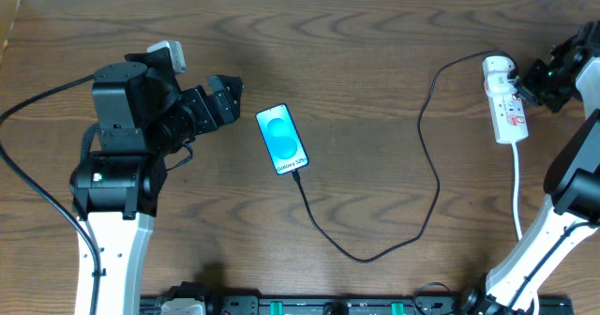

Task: Plug charger to phone and switch on socket

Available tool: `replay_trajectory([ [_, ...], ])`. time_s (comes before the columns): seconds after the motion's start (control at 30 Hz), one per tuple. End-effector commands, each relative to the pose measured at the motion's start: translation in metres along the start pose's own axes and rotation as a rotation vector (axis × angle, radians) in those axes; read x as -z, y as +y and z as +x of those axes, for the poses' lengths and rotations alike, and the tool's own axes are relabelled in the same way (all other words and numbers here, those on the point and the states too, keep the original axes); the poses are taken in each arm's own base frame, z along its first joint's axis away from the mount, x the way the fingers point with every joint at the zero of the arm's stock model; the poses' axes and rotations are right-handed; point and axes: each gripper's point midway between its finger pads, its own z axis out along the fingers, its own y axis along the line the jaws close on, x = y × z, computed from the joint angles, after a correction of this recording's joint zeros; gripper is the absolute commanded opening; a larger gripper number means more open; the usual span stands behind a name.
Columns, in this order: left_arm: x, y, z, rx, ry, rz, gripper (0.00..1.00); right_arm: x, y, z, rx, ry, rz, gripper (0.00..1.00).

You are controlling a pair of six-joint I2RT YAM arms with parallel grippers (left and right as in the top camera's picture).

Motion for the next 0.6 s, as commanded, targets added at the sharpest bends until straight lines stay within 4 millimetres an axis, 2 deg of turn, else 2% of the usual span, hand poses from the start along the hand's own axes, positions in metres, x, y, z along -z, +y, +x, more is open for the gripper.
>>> replay_trajectory([
  [0.0, 0.000, 0.001, -0.001, 0.001, -0.001, -0.006, 0.97, -0.040, 0.054, 0.081, -0.007, 0.276, -0.127, 0.01],
  [0.3, 0.000, 0.001, -0.001, 0.001, -0.001, -0.006, 0.97, -0.039, 0.054, 0.086, -0.074, 0.299, -0.111, 0.01],
  [0.57, 0.000, 0.001, -0.001, 0.001, -0.001, -0.006, 0.97, -0.038, 0.053, 0.092, -0.038, 0.318, -0.108, 0.01],
])
